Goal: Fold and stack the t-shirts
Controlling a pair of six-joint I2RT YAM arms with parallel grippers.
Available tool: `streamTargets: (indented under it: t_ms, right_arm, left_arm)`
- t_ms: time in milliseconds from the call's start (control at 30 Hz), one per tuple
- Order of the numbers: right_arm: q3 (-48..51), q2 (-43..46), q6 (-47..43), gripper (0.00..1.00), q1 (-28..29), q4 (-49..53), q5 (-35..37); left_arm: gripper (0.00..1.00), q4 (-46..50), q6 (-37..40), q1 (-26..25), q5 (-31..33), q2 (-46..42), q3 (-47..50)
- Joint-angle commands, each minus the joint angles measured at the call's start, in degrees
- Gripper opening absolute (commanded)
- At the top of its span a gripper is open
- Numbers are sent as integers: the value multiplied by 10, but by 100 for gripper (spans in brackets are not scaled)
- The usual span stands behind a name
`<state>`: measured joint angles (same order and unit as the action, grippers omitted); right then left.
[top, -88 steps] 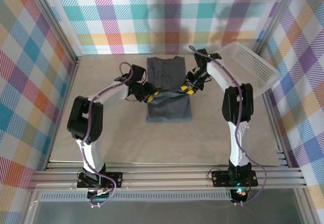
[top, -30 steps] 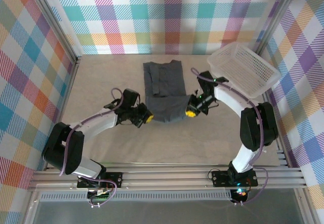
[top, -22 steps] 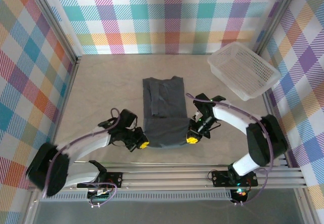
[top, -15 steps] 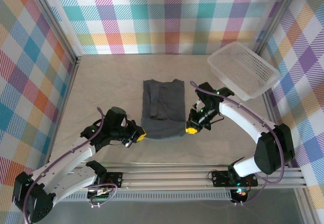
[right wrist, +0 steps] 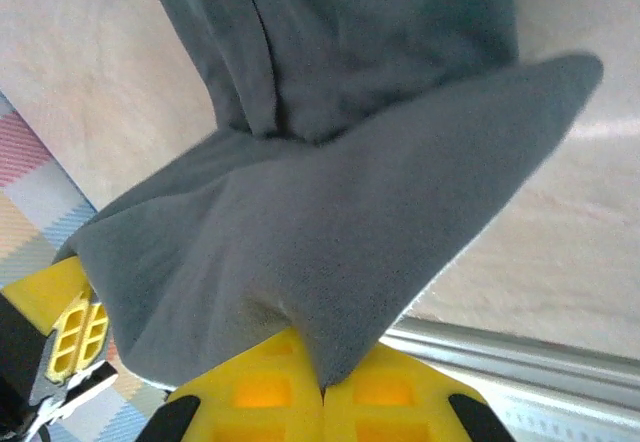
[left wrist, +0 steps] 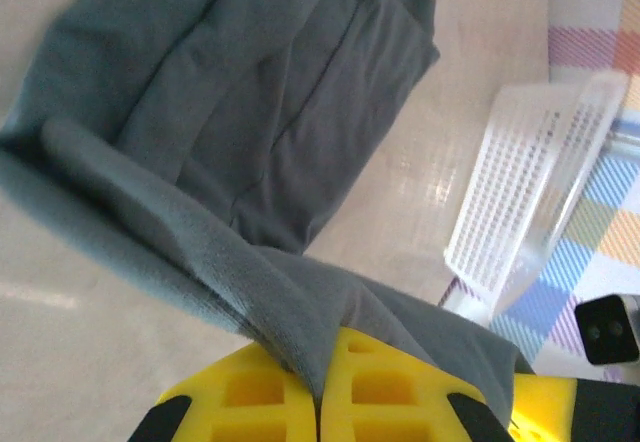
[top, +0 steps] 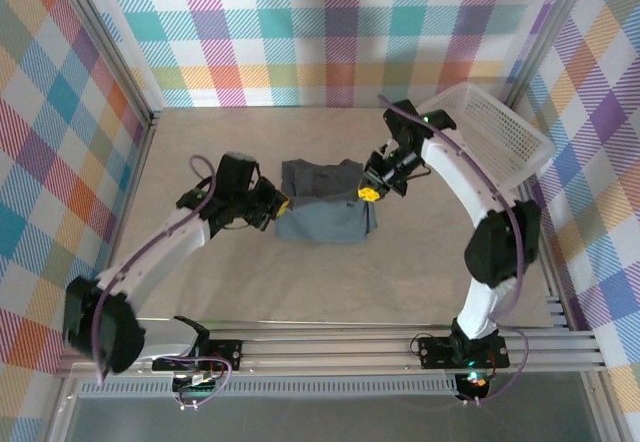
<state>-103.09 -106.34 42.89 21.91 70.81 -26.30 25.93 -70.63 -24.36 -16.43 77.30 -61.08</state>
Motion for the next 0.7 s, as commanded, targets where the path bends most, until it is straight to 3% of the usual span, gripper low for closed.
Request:
streamTargets:
  t_ms: [0, 100, 133, 167, 233, 333, 400, 500, 667]
  right_arm:
    - [-79, -80, 12, 0, -24, 14, -11]
    - [-162, -182, 24, 3, -50, -5, -29]
    - [-199, -223, 25, 13, -59, -14, -41]
    - [-231, -256, 21, 25, -64, -22, -44]
    - [-333, -327, 1, 39, -73, -9, -39]
    - [-480, -382, -34, 49, -78, 49, -8]
    - [-498, -368, -51, 53, -78, 67, 20]
    - [-387, -285, -63, 53, -75, 38, 44]
    - [-18, -47, -30, 56, -65, -166, 29]
  left_arm:
    - [0, -20, 34, 30, 7, 97, -92]
    - [0, -5, 58, 53, -2, 238, -215]
    - [10, -10, 70, 60, -8, 285, -254]
    - [29, 3, 79, 65, -6, 322, -289]
    - [41, 33, 100, 73, 14, 377, -355]
    - [50, 40, 100, 72, 57, 366, -372]
    - [53, 39, 92, 61, 72, 329, -345]
    - [54, 9, 45, 27, 79, 246, -237]
    - [58, -146, -137, -84, 95, 135, -19]
